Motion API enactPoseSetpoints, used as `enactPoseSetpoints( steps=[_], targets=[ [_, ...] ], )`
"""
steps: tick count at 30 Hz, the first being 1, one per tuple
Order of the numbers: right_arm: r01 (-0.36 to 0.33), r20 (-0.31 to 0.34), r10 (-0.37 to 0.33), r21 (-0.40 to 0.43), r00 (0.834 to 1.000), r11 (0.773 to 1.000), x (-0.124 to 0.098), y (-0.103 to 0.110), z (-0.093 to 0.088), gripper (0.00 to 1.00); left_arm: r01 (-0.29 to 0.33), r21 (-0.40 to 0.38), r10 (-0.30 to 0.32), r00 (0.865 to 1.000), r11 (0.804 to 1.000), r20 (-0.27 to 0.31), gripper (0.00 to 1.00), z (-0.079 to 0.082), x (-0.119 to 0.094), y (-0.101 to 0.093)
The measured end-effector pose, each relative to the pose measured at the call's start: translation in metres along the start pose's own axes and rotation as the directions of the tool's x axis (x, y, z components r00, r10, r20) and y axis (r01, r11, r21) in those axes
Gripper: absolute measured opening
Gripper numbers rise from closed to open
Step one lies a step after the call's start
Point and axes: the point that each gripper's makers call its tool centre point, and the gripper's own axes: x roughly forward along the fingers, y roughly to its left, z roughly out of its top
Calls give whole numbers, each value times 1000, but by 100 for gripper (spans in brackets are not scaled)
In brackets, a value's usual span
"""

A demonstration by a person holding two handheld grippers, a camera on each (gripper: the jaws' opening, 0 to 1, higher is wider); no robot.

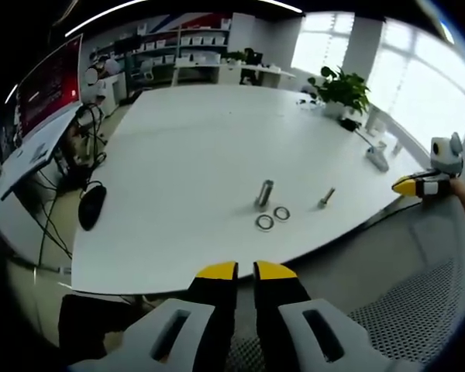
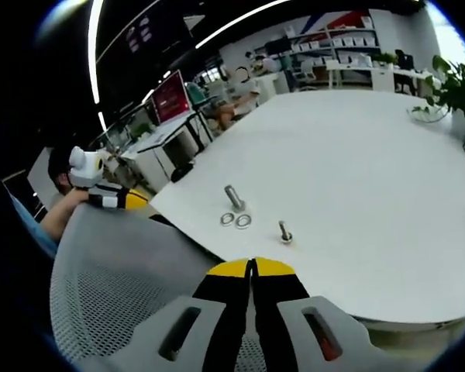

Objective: Place the washer onto the threaded stud by aligning its center hole with the stud, sliding it down to the base, and recovering from edge contact or off-axis alignment until the washer reaches the visible bottom stop.

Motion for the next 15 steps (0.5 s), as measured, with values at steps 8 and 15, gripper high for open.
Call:
enactPoseSetpoints(
  steps=[8,15],
  targets=[
    [-3,-1,3,0,1000,1000,0,0,0,4,36,49,-33,998,998,-48,5,-6,1,-6],
    [-15,-5,15,1,1000,1000,0,2,0,4,106,203,-82,989,973,-122,0,-5,0,-13]
  ],
)
